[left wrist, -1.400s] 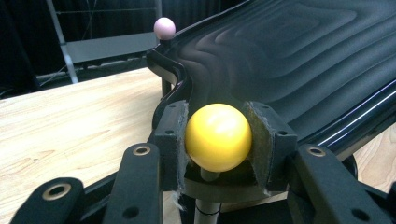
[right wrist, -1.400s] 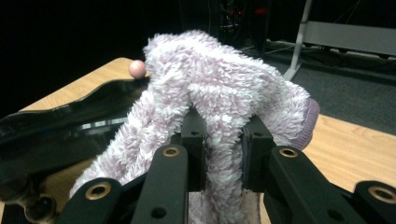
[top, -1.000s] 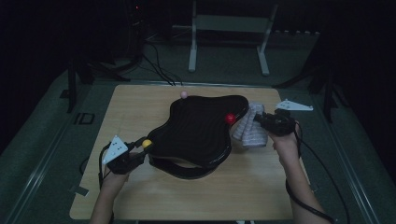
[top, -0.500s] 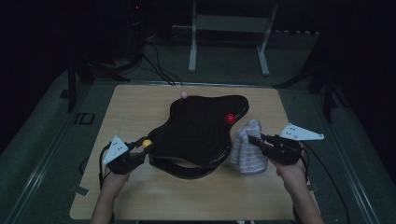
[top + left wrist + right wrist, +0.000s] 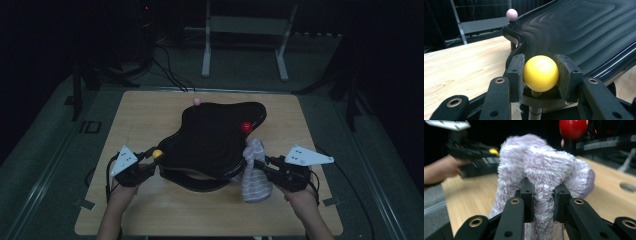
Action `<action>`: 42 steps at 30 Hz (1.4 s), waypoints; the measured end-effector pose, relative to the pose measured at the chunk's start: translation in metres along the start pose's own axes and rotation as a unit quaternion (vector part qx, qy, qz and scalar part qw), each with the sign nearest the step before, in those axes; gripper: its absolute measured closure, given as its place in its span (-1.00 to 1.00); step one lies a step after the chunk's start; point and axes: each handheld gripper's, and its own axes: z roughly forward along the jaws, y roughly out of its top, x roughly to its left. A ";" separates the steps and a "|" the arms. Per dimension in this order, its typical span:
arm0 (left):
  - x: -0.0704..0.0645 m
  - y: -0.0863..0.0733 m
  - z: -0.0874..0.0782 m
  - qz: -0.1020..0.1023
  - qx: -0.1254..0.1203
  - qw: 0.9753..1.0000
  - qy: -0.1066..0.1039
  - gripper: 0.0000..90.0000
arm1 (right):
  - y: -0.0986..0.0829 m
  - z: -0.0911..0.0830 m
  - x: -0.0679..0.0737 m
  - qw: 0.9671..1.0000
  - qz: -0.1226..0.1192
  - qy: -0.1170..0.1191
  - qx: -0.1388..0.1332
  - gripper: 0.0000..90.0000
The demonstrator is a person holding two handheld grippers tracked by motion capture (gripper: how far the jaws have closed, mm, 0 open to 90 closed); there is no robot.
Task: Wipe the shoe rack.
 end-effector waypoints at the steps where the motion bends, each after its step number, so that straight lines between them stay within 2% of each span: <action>1: 0.000 0.000 0.000 0.001 -0.001 1.000 -0.001 0.34 | -0.002 0.002 -0.002 1.000 -0.002 -0.001 0.006 0.67; 4: 0.000 0.000 0.000 0.003 -0.001 1.000 0.000 0.34 | 0.005 -0.001 -0.004 1.000 -0.005 -0.005 0.000 0.67; 7: -0.001 0.000 0.001 0.004 0.000 1.000 -0.002 0.34 | 0.020 -0.006 -0.007 1.000 -0.012 -0.004 -0.021 0.66; 8: -0.001 0.000 0.001 0.003 -0.001 1.000 -0.002 0.34 | 0.025 0.000 -0.010 1.000 -0.019 0.000 -0.009 0.67; 12: 0.000 0.001 0.001 0.000 0.001 1.000 0.000 0.34 | 0.021 0.008 -0.017 1.000 -0.004 0.008 -0.004 0.68; 14: 0.000 0.000 0.001 -0.003 -0.001 1.000 0.000 0.34 | 0.017 0.011 -0.019 1.000 0.001 0.002 -0.001 0.68; 16: -0.001 -0.001 0.001 -0.002 -0.005 1.000 -0.003 0.34 | 0.016 0.013 -0.020 1.000 0.002 -0.001 0.001 0.68; 18: -0.002 0.000 0.001 0.000 -0.002 1.000 -0.004 0.34 | 0.018 0.017 -0.024 1.000 -0.001 -0.017 0.012 0.68; 21: -0.004 -0.001 0.000 0.001 -0.003 1.000 -0.007 0.34 | 0.019 0.017 -0.025 1.000 -0.001 -0.020 0.015 0.68; 22: -0.006 -0.001 0.001 0.001 -0.004 1.000 -0.009 0.34 | 0.022 0.020 -0.032 0.999 -0.006 -0.030 0.018 0.68; 32: -0.016 0.000 0.002 0.007 -0.005 1.000 -0.020 0.34 | 0.021 0.026 -0.052 0.999 0.008 -0.040 0.012 0.68; 36: -0.020 0.000 0.002 0.008 -0.003 1.000 -0.025 0.34 | 0.023 0.029 -0.057 0.999 0.007 -0.045 0.013 0.68; 42: -0.027 0.001 0.003 0.016 0.000 0.999 -0.039 0.34 | 0.028 0.036 -0.073 0.998 0.006 -0.052 0.017 0.68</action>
